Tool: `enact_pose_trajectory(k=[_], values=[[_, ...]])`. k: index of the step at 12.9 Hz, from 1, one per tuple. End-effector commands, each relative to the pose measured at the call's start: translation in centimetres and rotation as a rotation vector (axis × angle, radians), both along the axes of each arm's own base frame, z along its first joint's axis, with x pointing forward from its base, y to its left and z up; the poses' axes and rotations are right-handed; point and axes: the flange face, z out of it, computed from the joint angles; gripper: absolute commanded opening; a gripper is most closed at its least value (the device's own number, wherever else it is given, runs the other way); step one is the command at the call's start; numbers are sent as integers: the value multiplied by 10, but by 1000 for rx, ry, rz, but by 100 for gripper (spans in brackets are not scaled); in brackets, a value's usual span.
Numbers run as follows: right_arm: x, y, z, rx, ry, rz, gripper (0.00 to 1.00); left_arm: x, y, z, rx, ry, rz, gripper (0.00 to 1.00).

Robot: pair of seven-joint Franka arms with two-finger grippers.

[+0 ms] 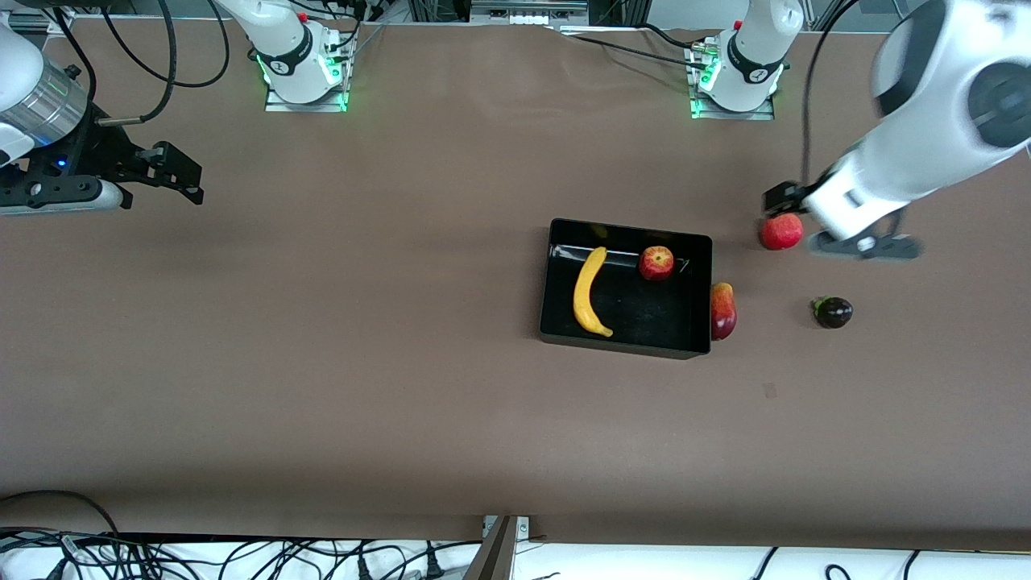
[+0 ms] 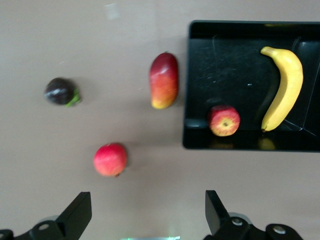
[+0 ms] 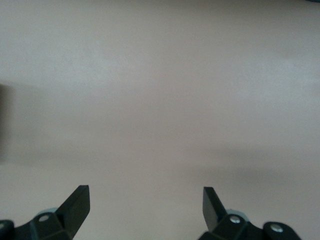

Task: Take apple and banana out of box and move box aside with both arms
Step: 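Move the left gripper over the small red apple in the tray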

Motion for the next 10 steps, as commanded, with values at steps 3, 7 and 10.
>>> enact_pose_trajectory(k=[3, 7, 10], values=[[-1, 8, 5, -6, -3, 15, 100, 23, -59, -72, 9, -20, 51, 100], [0, 8, 1, -7, 6, 25, 100, 3, -98, -136, 17, -46, 115, 100], [-1, 8, -2, -9, 23, 29, 100, -23, -110, -185, -6, -92, 132, 100]])
